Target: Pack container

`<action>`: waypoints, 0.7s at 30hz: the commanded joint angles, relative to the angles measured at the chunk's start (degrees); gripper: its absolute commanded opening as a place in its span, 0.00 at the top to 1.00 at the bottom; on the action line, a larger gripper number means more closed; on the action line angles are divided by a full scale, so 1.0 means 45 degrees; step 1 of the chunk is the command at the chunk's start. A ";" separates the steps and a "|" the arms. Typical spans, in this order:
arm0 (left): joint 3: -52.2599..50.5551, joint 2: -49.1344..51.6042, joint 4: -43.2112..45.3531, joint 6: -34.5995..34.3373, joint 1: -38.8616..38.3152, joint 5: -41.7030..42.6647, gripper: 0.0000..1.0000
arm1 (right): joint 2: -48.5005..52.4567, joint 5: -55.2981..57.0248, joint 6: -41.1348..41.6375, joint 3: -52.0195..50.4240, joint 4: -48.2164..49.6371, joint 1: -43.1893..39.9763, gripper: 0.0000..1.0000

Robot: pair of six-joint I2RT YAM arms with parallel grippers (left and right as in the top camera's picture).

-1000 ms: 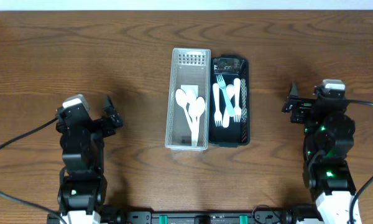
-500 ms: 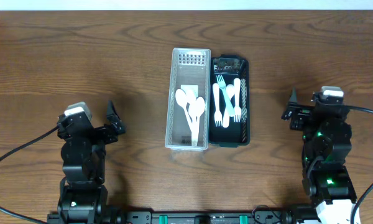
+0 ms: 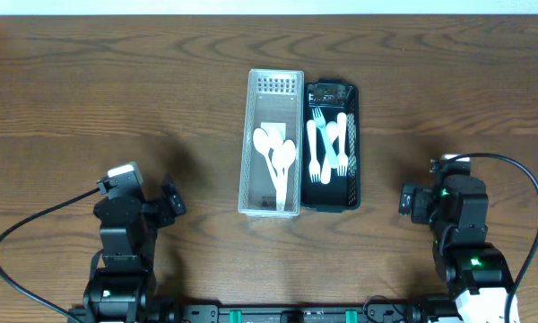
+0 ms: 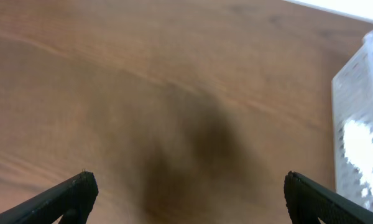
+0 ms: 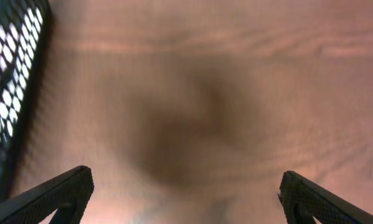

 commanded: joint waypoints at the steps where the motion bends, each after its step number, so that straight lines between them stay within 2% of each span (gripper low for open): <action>1: -0.0049 0.0160 -0.0384 0.0073 -0.0058 0.0024 0.02 | -0.0481 0.0126 -0.0146 -0.0010 -0.0690 0.0112 0.01; 6: -0.0049 0.0359 -0.0602 0.0073 -0.0058 0.0024 0.02 | -0.1549 0.0126 -0.0146 -0.0010 -0.1797 0.0126 0.01; 10: -0.0049 0.0379 -0.0602 0.0073 -0.0058 0.0024 0.02 | -0.3167 0.0238 -0.0199 -0.0010 -0.2730 0.0126 0.01; 13: -0.0049 0.0379 -0.0602 0.0073 -0.0058 0.0029 0.02 | -0.4716 0.0257 -0.0233 -0.0015 -0.2603 0.0121 0.01; 17: -0.0049 0.0379 -0.0602 0.0073 -0.0058 0.0024 0.02 | -0.6887 0.0126 -0.0262 -0.0379 -0.1671 0.0117 0.01; 21: -0.0049 0.0379 -0.0602 0.0073 -0.0058 0.0029 0.02 | -0.8349 0.0126 -0.0389 -0.1671 0.1069 0.0121 0.01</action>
